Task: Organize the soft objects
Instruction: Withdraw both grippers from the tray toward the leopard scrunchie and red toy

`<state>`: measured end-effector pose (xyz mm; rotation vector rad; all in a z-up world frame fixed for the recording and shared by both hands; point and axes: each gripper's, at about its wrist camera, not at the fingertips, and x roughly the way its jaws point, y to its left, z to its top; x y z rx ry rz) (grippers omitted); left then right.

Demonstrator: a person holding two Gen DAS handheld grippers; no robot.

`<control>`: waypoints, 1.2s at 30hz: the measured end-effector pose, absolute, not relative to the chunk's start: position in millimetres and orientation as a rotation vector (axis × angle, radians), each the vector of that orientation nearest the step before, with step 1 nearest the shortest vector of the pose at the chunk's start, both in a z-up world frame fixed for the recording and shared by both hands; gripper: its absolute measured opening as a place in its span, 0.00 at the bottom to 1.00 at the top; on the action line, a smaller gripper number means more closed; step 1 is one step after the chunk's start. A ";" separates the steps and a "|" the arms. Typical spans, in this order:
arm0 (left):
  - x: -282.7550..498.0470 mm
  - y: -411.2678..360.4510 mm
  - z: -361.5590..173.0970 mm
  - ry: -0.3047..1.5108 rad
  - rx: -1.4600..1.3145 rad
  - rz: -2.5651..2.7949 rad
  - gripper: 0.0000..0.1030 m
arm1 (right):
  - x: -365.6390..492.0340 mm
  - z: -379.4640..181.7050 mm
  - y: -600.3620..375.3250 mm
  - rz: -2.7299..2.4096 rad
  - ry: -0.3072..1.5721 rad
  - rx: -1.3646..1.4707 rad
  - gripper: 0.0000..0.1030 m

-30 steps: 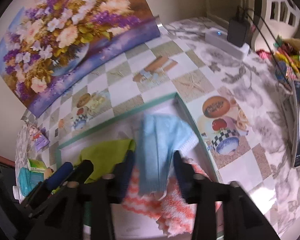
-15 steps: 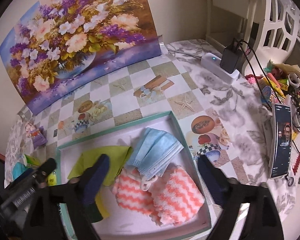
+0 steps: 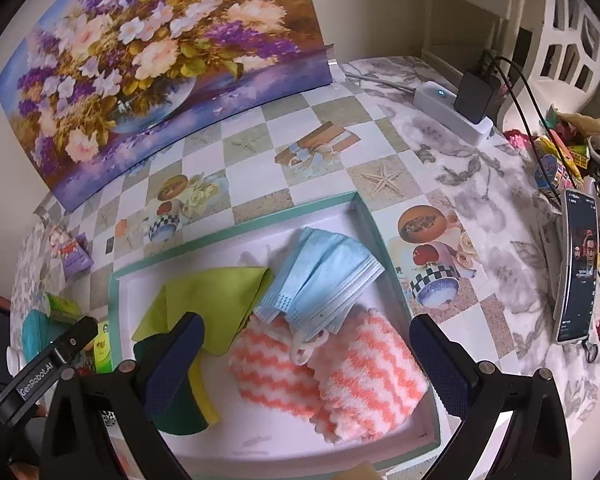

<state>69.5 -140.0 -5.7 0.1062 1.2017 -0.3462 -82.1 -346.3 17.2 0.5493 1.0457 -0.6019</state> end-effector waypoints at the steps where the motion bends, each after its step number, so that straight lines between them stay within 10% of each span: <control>1: 69.4 -138.6 -5.6 1.204 0.104 -0.347 0.92 | -81.5 18.6 -343.7 -0.601 1.047 0.544 1.00; 36: 56.5 -17.2 41.2 1.163 -0.022 -0.295 0.92 | -52.4 23.2 -208.9 -0.387 1.149 0.353 1.00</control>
